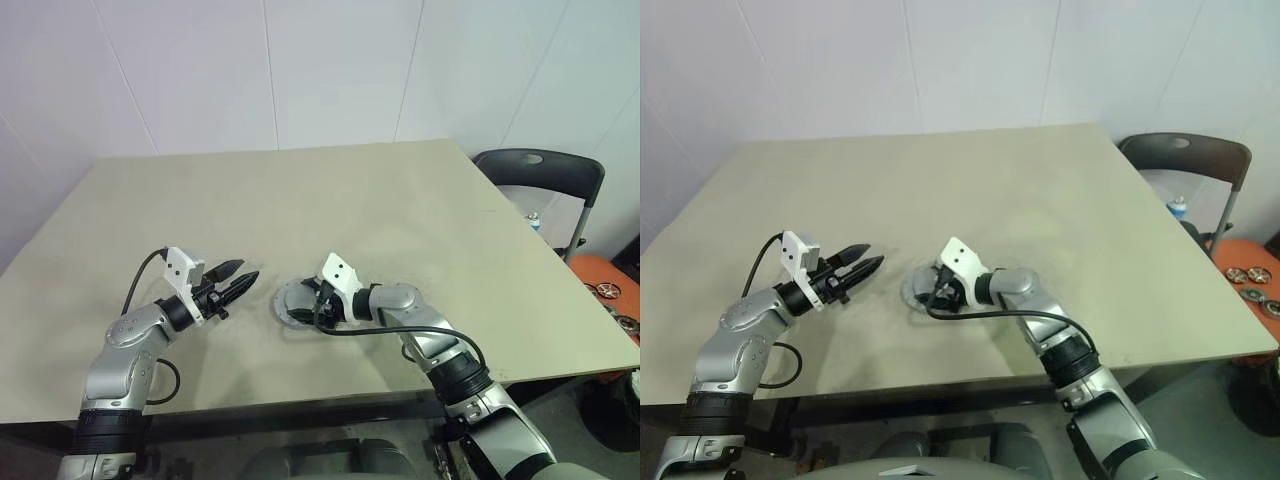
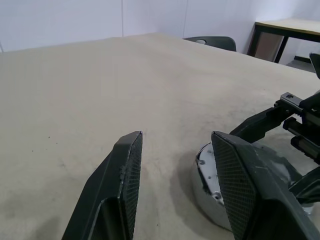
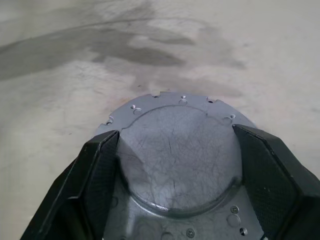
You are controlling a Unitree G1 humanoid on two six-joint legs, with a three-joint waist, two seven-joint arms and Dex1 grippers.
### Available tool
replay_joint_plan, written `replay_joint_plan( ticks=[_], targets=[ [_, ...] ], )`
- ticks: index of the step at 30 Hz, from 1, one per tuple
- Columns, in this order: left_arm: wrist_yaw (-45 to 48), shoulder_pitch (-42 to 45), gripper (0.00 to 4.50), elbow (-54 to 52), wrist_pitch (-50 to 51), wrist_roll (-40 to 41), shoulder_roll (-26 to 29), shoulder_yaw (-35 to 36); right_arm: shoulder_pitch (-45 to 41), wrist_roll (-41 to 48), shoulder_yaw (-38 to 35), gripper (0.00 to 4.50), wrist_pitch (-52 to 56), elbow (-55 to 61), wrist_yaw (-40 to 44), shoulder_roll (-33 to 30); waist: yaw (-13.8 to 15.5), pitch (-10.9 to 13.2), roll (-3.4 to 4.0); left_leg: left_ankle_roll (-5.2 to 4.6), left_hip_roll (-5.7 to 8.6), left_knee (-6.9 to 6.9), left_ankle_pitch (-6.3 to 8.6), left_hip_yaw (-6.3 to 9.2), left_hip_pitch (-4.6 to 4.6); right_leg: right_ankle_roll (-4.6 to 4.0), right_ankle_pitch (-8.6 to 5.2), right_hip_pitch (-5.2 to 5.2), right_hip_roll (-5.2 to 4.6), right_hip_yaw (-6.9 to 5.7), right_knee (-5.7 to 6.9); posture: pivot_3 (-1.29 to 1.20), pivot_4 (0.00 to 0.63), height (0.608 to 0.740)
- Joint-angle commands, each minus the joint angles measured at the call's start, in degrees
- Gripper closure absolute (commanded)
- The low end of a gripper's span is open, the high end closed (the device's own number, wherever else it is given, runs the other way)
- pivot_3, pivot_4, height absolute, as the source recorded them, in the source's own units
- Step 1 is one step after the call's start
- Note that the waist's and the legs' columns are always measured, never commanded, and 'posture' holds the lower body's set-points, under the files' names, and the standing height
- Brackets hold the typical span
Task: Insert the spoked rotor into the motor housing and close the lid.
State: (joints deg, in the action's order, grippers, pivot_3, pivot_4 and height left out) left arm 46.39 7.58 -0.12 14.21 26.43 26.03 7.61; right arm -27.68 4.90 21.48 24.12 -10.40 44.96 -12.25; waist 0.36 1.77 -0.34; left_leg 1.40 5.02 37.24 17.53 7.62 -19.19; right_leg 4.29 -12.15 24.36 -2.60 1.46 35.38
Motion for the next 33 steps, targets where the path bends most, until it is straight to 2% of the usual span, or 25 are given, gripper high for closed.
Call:
replay_joint_plan(
  ticks=[1,12,20,26,33],
  targets=[
    [-0.11,1.29,2.16,-1.98,-0.65,0.46,0.25,0.77,-1.99,-1.14,-0.7,1.28,-1.33,-2.78,-2.61,1.95,-0.19,0.0,0.0,0.02,0.0,0.0,-0.01,0.0,0.05,0.0,0.0,-0.04,0.0,0.0,0.02,0.0,0.0,0.74],
    [-0.44,0.56,2.16,-2.46,-0.72,0.5,0.27,0.9,-2.38,-1.48,-0.66,1.28,-2.34,-3.8,-2.04,1.92,-1.05,0.01,0.01,0.05,-0.02,-0.01,-0.03,0.0,0.37,-0.01,0.0,-0.35,0.03,0.0,0.06,0.0,0.0,0.74],
    [-0.55,1.12,2.16,-2.06,-0.81,0.46,0.14,0.86,-1.11,-4.3,2.51,1.28,-5.08,-7.4,0.48,0.31,-1.04,0.01,0.02,0.05,-0.02,-0.04,-0.03,0.0,0.46,-0.01,0.0,-0.43,0.03,0.0,0.03,0.0,0.0,0.74],
    [-0.82,0.77,2.16,-2.44,-0.86,0.46,-0.19,0.76,-1.13,-5.35,3.05,1.28,-6.35,-9.58,0.53,0.14,-1.05,0.02,0.04,0.02,-0.03,-0.13,0.0,0.02,0.98,0.2,-0.16,-1.01,0.04,-0.02,-0.15,0.0,0.0,0.74],
    [-1.03,0.61,2.16,-2.27,-1.19,0.33,-0.21,0.97,-0.75,-4.19,3.32,1.28,-3.8,-7.63,3.64,-0.46,-1.01,0.02,0.04,0.02,-0.03,-0.14,0.0,0.04,1.01,0.2,-0.16,-1.03,0.03,-0.02,-0.15,0.0,0.0,0.74]
  ],
)
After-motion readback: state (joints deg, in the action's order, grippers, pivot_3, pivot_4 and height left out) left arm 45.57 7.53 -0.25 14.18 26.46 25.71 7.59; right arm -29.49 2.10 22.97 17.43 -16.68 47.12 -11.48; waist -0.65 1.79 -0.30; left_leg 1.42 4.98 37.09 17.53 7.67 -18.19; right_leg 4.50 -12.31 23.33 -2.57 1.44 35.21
